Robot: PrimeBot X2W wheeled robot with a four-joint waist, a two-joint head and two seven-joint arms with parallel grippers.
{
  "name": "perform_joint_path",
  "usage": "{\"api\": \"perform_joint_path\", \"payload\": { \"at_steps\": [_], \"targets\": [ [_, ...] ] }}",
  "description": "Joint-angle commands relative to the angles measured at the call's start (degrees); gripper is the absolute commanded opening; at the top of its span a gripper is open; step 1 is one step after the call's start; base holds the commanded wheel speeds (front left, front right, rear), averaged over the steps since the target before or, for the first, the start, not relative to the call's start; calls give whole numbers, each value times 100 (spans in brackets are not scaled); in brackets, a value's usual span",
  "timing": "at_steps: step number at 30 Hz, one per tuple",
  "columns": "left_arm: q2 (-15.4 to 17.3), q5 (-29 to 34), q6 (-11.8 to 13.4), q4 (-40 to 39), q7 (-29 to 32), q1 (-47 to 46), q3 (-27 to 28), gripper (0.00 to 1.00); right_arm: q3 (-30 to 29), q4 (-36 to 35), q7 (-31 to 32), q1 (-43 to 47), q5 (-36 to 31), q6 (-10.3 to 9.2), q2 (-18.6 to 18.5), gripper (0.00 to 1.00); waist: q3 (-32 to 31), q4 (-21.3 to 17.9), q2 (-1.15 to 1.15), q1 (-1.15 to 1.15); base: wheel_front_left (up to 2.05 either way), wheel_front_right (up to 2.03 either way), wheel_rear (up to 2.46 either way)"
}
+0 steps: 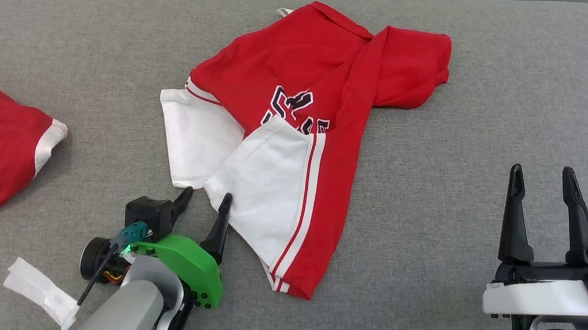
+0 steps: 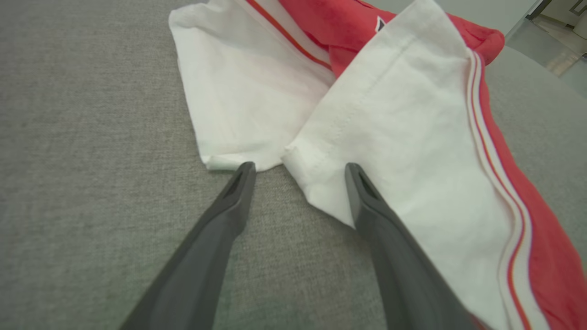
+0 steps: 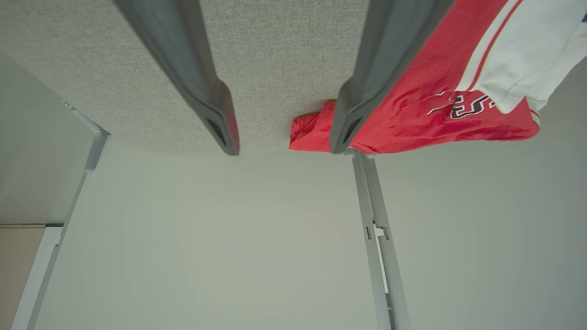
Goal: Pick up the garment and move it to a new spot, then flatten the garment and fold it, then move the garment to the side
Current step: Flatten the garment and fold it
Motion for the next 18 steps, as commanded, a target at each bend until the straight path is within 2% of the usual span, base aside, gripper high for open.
{"api": "perform_joint_path", "payload": {
  "at_steps": [1, 8, 18],
  "targets": [
    [28, -6, -32, 30, -17, -94, -7, 100, -11, 31, -18, 55, 114, -11, -1, 100, 0, 3, 0, 0, 0, 0, 0],
    [27, -334, -296, 202, -9, -212, -253, 100, 7, 56, -18, -43, 119, -11, -2, 100, 51, 9, 0, 0, 0, 0, 0],
    [27, -713, -327, 332, -7, -440, -494, 100, 5, 83, -18, -97, 146, -11, -1, 100, 146, -40, 0, 0, 0, 0, 0]
  ]
}}
